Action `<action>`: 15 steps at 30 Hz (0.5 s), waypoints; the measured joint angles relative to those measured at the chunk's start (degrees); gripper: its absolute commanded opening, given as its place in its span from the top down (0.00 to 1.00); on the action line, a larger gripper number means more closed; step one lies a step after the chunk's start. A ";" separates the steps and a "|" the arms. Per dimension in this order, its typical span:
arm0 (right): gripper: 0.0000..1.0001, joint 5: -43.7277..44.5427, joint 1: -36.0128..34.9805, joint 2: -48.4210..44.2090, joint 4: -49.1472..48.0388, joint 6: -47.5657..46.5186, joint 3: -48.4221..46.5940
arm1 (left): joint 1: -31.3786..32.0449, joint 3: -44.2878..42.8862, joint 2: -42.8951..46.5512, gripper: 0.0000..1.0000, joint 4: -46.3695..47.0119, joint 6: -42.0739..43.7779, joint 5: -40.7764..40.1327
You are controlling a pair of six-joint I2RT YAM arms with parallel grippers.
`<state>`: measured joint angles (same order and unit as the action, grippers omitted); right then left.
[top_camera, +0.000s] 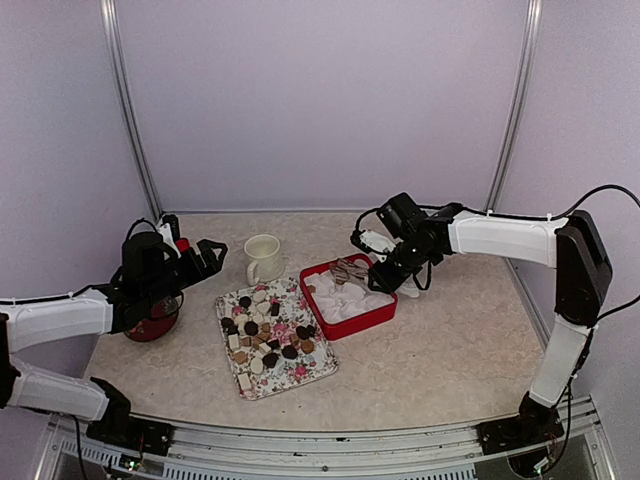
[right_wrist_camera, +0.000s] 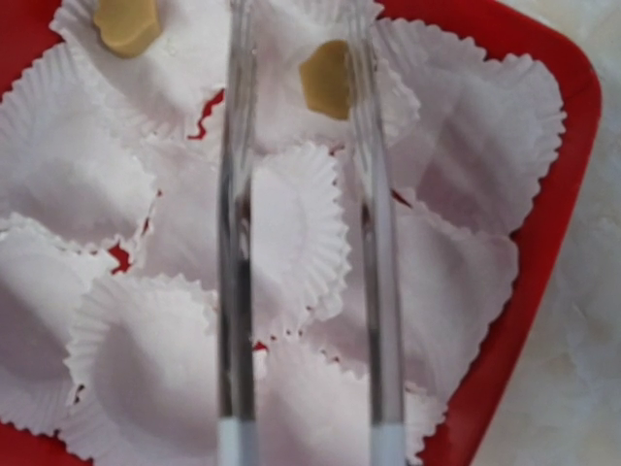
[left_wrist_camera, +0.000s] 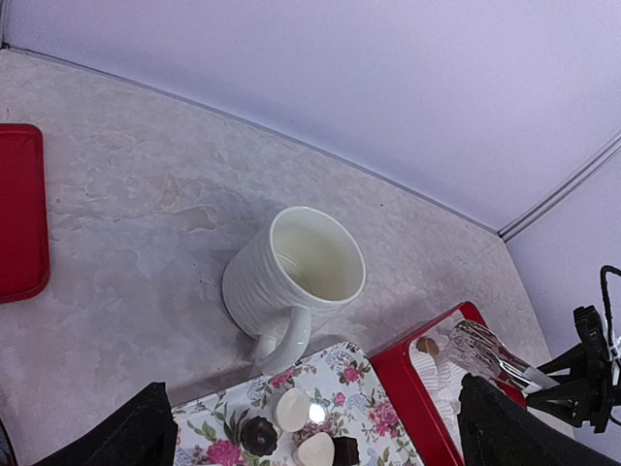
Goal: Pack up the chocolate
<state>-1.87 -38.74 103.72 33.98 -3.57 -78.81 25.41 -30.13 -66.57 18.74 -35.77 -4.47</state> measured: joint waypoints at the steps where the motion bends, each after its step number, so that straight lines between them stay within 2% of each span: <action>1: 0.65 -0.02 0.00 0.00 0.00 0.00 0.00 | -0.02 0.00 -0.02 0.01 0.02 0.00 0.00; 9: 0.66 -1.14 -0.02 -0.42 0.46 0.00 -0.35 | -0.26 0.00 -0.26 0.01 0.09 0.00 0.02; 15: 0.66 -2.27 -0.92 -2.21 2.54 -0.68 -3.98 | -0.26 0.00 -0.26 0.01 0.07 0.00 0.02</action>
<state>-4.14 -39.66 101.51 36.51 -4.25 -82.78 25.15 -30.13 -66.83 18.81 -35.77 -4.45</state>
